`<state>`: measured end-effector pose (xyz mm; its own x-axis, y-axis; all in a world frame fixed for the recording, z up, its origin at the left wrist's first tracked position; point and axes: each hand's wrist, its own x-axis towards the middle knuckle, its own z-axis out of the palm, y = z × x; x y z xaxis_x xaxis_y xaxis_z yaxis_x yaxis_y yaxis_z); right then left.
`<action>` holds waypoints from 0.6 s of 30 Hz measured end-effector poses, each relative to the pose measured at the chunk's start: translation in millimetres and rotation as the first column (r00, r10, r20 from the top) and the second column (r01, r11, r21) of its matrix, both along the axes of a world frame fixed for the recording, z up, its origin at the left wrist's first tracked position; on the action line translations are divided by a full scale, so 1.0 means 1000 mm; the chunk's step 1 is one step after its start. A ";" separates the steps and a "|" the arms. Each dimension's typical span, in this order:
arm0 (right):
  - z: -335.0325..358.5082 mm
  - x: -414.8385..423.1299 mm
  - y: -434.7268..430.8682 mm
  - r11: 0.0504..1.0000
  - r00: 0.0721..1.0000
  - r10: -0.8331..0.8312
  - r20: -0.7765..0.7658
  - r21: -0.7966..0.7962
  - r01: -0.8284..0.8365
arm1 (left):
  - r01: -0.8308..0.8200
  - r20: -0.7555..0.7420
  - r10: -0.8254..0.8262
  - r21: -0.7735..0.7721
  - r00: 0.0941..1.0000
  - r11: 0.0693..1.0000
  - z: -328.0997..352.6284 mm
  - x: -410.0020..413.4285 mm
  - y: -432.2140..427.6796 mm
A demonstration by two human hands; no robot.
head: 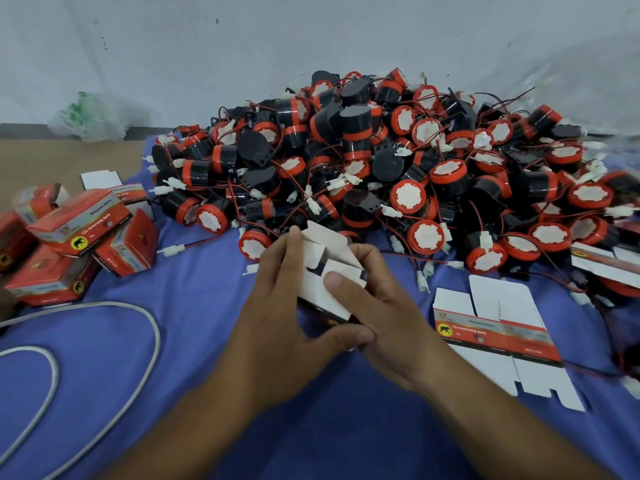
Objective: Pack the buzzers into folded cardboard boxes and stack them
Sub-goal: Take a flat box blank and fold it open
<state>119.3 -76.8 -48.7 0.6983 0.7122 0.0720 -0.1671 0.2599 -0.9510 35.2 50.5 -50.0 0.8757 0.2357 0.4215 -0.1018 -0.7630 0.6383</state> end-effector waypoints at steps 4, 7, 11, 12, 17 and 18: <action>0.008 -0.004 0.000 0.992 0.977 0.033 0.208 -0.129 -0.006 | -0.058 0.060 0.057 0.008 0.997 0.998 0.001 -0.002 0.005; 0.007 -0.005 0.002 0.988 0.973 -0.007 0.230 -0.149 0.043 | -0.068 0.111 0.064 0.030 0.992 0.997 0.004 -0.003 0.003; 0.006 -0.003 0.002 0.971 0.975 -0.059 0.213 -0.214 0.106 | 0.008 0.097 -0.018 0.098 0.995 0.995 0.007 -0.002 -0.002; 0.005 0.000 0.001 0.966 0.978 -0.071 0.197 -0.231 0.117 | 0.023 0.088 -0.032 0.104 0.996 0.994 0.007 -0.002 -0.002; 0.000 0.011 -0.002 0.982 0.999 -0.018 0.029 -0.189 0.023 | 0.067 0.063 -0.067 0.000 0.996 0.998 0.005 -0.002 0.001; 0.000 0.011 -0.001 0.982 1.000 -0.003 0.012 -0.190 0.005 | 0.069 0.057 -0.068 -0.015 0.996 0.998 0.003 -0.001 0.000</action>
<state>129.9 -78.2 -48.7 0.7009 0.7110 -0.0562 -0.1553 0.0753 -0.9850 34.2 50.9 -46.9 0.8649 0.1836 0.4671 -0.1897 -0.7420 0.6430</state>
